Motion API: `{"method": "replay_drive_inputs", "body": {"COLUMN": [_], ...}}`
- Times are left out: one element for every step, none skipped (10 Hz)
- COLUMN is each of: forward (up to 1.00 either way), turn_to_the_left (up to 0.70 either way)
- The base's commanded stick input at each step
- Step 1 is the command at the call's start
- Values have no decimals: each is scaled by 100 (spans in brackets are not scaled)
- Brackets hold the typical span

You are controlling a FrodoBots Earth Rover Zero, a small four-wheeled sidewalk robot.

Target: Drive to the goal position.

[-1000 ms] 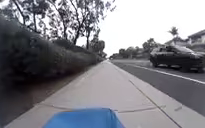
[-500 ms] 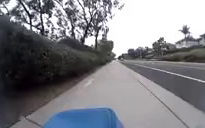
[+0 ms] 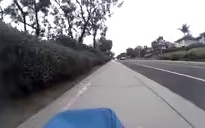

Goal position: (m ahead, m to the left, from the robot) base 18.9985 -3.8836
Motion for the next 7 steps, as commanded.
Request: {"method": "replay_drive_inputs", "body": {"forward": [100,100,100,100,100,100,100], "turn_to_the_left": [0,0,0,0,0,0,0]}}
